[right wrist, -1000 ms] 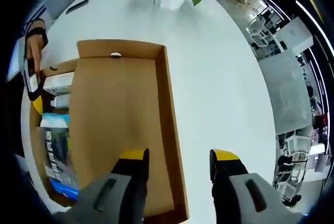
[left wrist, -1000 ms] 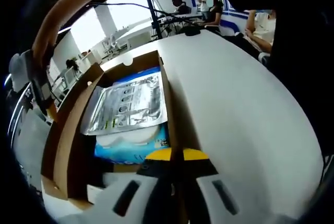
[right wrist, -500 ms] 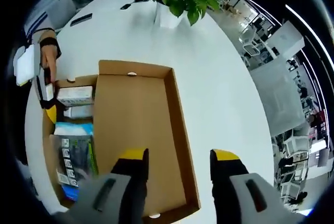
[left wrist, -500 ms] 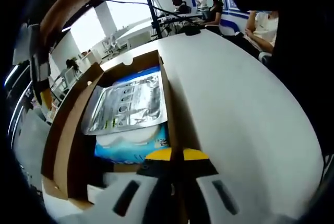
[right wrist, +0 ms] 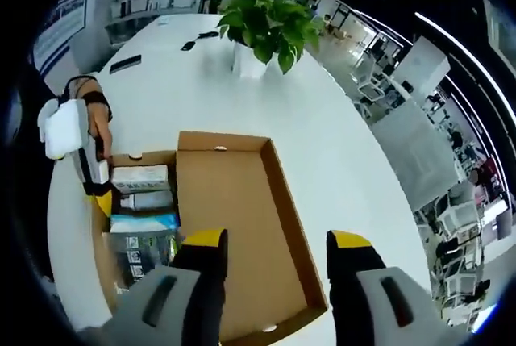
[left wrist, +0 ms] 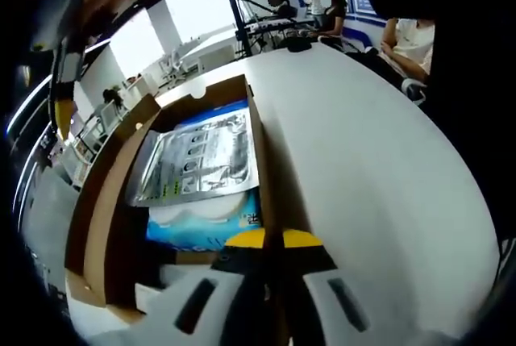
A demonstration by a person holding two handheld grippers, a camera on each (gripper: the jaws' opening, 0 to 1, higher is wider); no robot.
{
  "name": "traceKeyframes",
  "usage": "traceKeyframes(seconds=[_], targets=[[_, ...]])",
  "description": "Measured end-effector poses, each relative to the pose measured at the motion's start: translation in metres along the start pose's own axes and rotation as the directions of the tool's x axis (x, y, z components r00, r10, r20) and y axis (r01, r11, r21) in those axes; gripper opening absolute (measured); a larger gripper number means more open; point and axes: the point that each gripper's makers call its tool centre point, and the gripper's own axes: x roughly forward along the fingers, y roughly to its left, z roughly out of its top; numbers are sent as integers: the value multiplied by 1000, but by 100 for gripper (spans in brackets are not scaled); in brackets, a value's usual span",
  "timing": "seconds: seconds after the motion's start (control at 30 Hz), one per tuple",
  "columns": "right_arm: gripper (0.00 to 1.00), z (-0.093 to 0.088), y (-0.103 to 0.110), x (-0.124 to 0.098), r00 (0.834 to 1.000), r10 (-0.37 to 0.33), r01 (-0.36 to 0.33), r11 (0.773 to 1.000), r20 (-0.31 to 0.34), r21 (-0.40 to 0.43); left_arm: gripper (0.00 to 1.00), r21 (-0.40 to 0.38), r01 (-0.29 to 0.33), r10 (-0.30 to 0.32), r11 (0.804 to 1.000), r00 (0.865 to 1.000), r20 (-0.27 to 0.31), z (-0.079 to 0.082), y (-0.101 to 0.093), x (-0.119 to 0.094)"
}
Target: Operate the shoe box by opening the lid, removing the specified soft item, and placing it in the target area until the item is outside and the box remains undamaged.
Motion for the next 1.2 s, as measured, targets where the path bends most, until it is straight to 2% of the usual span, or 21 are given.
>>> traceKeyframes(seconds=[0.1, 0.5, 0.63, 0.83, 1.03, 1.2], targets=[[50, 5, 5, -16, 996, -43, 40, 999, 79, 35, 4, -3, -1, 1, 1000, 1000, -1, 0, -1, 0], [50, -7, 52, -60, 983, -49, 28, 993, 177, 119, 4, 7, -2, 2, 1000, 1000, -9, -1, 0, 0], [52, -12, 63, -69, 982, -52, 33, 994, 181, 108, 4, 4, -4, 4, 1000, 1000, -13, -1, -1, 0], [53, -16, 73, -82, 971, -50, 15, 989, 236, 147, 4, 8, -5, 5, 1000, 1000, -14, -1, -3, 0], [54, -18, 91, -95, 955, -45, -19, 977, 292, 214, 4, 12, -6, 6, 1000, 1000, -16, -1, -4, 0], [54, -26, 107, -106, 935, -67, -46, 951, 348, 306, 4, 11, -8, 8, 1000, 1000, -21, -1, -3, 0]])
